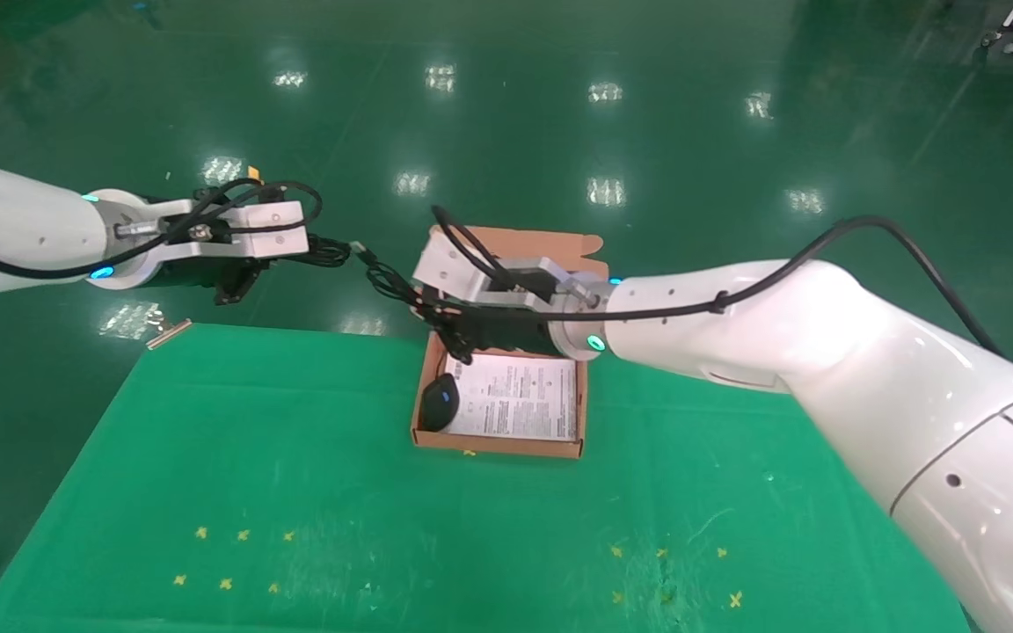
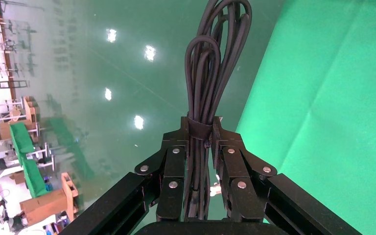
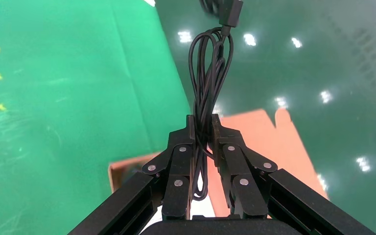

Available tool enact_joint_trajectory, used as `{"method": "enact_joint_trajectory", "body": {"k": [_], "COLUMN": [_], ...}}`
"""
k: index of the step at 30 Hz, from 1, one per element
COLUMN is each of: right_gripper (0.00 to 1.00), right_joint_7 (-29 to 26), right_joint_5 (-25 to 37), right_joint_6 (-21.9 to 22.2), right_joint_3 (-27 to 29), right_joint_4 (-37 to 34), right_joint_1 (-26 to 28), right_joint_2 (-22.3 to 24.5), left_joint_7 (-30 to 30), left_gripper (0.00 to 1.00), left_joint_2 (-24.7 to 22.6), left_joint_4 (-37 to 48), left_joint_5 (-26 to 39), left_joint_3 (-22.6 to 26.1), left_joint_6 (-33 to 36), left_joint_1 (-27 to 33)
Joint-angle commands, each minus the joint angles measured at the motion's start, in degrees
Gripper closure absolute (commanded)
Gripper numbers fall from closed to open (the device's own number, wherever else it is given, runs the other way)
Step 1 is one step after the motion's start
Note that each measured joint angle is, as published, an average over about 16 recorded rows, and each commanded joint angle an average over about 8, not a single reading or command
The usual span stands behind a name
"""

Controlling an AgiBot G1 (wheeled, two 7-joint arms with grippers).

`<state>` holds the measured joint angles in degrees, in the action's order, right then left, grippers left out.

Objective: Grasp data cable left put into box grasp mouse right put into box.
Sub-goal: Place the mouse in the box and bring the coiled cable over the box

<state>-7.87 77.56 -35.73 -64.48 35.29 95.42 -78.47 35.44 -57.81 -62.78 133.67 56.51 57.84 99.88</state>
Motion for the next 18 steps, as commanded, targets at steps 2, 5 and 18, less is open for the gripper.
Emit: {"method": "enact_joint_trajectory", "body": {"k": [2,5,18], "right_gripper": [1.00,1.00,1.00], "right_joint_7": [-0.64,-1.12,-1.44], "right_joint_5": [-1.53,-2.48,-5.20], "right_joint_6": [1.13,1.69,3.10], "right_joint_3": [-1.88,-3.38,-8.81], "right_joint_4": [-1.09,-2.80,-6.58], "right_joint_1": [-0.22,-0.66,-3.38], "right_joint_2": [0.09,0.14,0.05], "left_joint_7": [0.02,0.03,0.05], "left_gripper": [1.00,1.00,1.00], "left_joint_2": [0.01,0.01,0.01], "left_joint_4": [-0.03,-0.04,-0.05], "left_joint_5": [0.02,0.02,0.03], "left_joint_3": [0.00,0.00,0.00], "left_joint_6": [0.01,0.01,0.02], "left_joint_1": [-0.01,-0.01,-0.01]}}
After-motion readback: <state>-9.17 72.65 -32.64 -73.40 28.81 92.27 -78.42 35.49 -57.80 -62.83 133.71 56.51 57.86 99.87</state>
